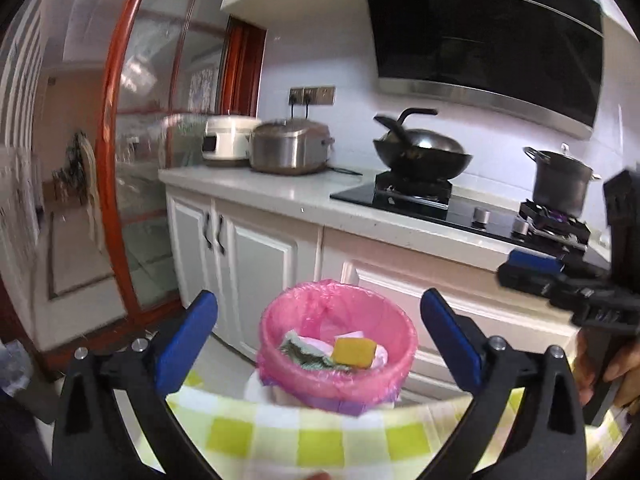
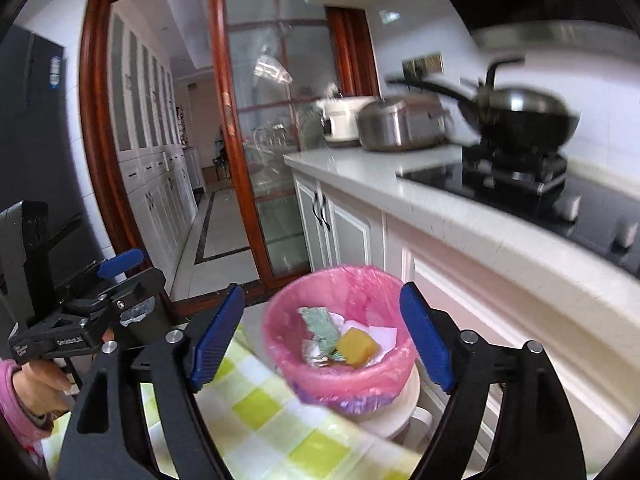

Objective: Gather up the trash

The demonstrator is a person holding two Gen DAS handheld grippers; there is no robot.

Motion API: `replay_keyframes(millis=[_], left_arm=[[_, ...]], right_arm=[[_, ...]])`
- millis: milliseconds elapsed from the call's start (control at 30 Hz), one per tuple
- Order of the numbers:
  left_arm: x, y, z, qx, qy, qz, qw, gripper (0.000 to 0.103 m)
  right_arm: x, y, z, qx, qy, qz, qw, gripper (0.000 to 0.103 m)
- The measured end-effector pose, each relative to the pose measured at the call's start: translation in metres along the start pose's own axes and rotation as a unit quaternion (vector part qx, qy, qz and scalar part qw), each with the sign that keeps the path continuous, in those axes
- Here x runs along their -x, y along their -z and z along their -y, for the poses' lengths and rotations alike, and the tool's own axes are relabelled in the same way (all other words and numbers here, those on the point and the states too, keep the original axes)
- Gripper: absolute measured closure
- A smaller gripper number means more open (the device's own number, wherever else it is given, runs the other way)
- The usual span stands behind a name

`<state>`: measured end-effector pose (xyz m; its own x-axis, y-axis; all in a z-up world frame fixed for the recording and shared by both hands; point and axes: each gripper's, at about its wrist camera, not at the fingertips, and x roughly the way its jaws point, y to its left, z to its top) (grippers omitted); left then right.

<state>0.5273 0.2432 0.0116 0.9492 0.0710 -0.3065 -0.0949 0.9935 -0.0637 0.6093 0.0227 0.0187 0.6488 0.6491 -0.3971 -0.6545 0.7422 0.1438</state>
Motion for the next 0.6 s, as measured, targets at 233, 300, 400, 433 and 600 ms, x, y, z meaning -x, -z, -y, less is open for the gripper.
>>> replay_keyframes(millis=[233,300,400,433,600], left_arm=[[0.129,0.009,0.027,-0.005,-0.014,0.021,0.9997,0.005],[0.160,0.018,0.033,0.005,-0.005,0.022,0.9997,0.004],[0.187,0.032,0.039,0.020,0.009,0.013,0.9997,0.004],[0.195,0.036,0.042,0.024,0.013,0.009,0.9996,0.004],[0.228,0.052,0.058,0.021,0.004,-0.006,0.9998,0.004]], right_arm=[[0.126,0.014,-0.057,0.007,-0.003,0.029,1.000,0.018],[0.151,0.023,-0.070,0.012,0.004,0.034,0.999,0.018],[0.185,0.037,-0.087,0.014,0.012,0.032,0.999,0.018],[0.194,0.042,-0.092,0.012,0.017,0.028,0.999,0.018],[0.222,0.067,-0.108,0.001,0.039,0.006,0.999,0.018]])
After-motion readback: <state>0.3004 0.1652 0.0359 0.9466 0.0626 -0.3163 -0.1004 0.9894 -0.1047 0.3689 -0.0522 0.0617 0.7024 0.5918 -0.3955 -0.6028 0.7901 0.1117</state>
